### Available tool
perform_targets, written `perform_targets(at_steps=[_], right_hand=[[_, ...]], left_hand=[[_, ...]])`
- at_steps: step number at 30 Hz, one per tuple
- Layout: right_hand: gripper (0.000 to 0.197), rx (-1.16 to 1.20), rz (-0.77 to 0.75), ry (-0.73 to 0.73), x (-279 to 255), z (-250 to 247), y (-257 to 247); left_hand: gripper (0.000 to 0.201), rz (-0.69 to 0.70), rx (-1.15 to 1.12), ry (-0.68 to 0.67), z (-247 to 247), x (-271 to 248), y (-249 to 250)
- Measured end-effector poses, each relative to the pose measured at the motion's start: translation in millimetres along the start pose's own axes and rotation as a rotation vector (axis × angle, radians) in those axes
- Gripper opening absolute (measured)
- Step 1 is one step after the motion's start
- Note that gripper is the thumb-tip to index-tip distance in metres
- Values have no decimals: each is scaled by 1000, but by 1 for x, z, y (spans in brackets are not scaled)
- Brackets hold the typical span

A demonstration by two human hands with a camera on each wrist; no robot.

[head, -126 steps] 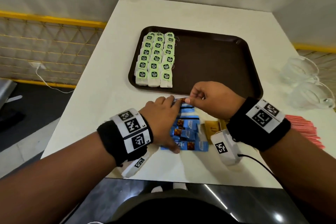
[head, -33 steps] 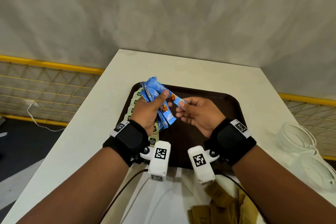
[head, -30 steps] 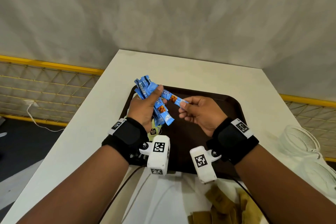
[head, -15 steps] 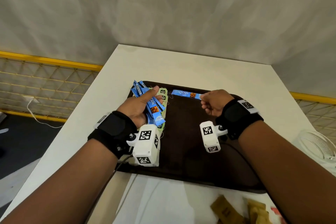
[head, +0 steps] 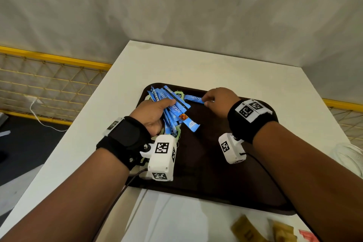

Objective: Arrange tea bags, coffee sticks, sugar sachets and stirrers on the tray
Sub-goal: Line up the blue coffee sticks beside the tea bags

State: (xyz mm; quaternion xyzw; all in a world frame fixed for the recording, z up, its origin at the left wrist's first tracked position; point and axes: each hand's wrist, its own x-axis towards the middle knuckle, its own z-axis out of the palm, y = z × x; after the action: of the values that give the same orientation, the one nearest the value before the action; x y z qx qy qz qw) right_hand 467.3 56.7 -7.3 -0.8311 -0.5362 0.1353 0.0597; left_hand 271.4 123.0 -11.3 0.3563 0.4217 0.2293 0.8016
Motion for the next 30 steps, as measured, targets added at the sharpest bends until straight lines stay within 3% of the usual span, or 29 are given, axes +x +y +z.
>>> perform_targets(at_steps=[3,9,14,17,19,23,25,30], right_hand=[[35,-140,-48,-98,3,5,-6],[37,-235,-41,-129,2,6,-10],[34,219,-49,90,-13,-6,-23],[37,611,-61,-35,-30,-13,-41],[33,681,-76,-39,-36,-13,-47],[12,716,-64,97,-38,-15,-42],[10,685,-91,140,-40,-16,-38],[8,333,-249,211,-55,-14,-36]], left_hand=[[4,45,41,46,-3,2,-3],[5,124,79,53,-4,1,-4],[12,179,102,5,1,-3,-6],[25,208,93,-31,5,-5,-8],[25,246,104,-27,7,-6,-9],[15,234,82,-28,6,-8,-8],[8,213,69,8,3,-7,-5],[23,175,-36,23,-7,-9,6]])
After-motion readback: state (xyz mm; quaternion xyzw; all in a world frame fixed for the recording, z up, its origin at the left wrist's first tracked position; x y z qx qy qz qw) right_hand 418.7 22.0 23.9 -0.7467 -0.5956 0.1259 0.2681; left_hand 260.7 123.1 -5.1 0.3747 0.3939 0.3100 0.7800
